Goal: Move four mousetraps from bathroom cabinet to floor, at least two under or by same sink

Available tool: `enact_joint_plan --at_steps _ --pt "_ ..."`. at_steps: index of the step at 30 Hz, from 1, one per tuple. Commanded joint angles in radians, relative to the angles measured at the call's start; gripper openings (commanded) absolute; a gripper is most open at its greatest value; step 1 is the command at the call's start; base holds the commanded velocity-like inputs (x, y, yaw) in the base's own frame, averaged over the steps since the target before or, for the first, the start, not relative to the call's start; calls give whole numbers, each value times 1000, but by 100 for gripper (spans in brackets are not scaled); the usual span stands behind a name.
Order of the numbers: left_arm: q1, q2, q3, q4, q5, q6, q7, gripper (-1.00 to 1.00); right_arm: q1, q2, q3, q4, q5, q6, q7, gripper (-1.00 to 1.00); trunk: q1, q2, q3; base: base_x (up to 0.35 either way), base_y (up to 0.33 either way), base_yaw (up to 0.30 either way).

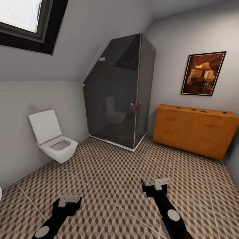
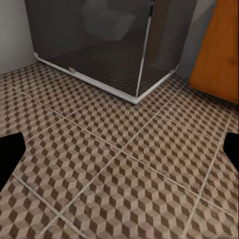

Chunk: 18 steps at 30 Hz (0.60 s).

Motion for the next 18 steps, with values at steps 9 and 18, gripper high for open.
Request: enact_joint_plan --at_steps 9,18 --pt "0 1 0 -11 0 6 -1 100 -1 0 2 -1 9 8 -5 100 0 -1 7 11 0 -259" --pt "0 2 1 -13 -2 7 -1 100 -1 -1 2 -1 9 8 -5 100 0 -1 15 98 0 -259"
